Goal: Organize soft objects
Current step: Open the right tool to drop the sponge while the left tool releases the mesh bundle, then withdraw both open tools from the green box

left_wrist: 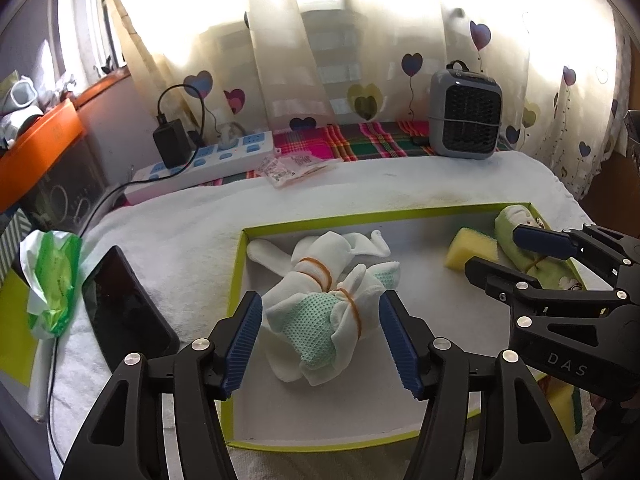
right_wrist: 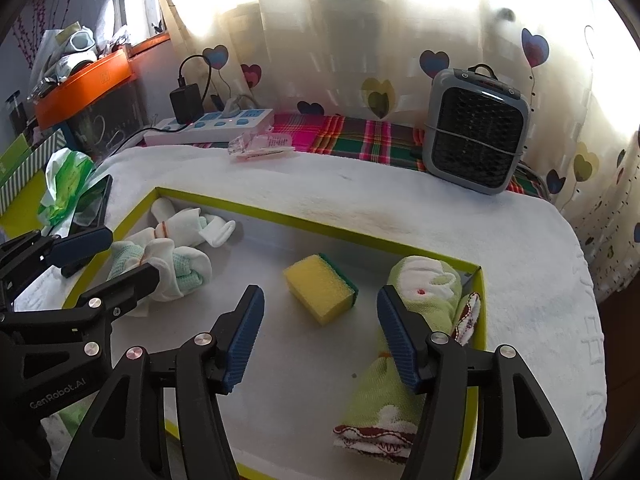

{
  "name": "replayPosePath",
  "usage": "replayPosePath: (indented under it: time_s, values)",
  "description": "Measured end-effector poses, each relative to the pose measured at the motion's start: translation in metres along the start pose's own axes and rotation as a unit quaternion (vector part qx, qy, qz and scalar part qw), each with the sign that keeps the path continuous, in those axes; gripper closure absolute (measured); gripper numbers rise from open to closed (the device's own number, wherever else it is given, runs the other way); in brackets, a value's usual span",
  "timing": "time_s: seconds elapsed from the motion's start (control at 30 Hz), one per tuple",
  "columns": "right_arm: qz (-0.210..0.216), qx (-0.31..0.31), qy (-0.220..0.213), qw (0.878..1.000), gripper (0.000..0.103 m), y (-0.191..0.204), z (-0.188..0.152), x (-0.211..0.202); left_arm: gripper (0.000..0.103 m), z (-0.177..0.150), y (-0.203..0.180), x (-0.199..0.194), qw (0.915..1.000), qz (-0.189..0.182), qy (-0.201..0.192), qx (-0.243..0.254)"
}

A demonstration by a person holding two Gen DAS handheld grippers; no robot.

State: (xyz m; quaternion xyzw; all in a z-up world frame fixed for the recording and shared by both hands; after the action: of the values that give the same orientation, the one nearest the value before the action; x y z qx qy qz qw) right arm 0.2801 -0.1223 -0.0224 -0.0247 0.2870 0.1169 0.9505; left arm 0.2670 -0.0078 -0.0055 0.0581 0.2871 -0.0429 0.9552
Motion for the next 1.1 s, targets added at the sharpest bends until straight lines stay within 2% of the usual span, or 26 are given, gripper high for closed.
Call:
replayPosePath:
  time_s: [0.23,1.1]
  values:
    - [0.005,0.012,-0.005,1.000,0.039,-0.001,-0.001,-0.007,0.042,0.001,0.000,-0.009,1.0000,-0.005,-0.006,-0.003]
    - [0.013,0.058,-0.046,0.997,0.038,-0.003,-0.012,-0.068,0.042,-0.013,-0.002,-0.069,0.9993,-0.017,-0.025,-0.020]
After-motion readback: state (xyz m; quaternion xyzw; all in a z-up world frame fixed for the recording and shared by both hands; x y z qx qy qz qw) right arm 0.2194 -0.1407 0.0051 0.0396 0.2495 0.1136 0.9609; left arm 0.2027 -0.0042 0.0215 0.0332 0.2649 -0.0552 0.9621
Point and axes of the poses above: each gripper's, at about its wrist camera, not at the fingertips, and x roughly the way its jaws point, y to its left, z to its top, the point moved 8 cm from there along x, roughly the way its jaws point, and after that the axes turned 12 degrees about -y, right-handed, at the moved point
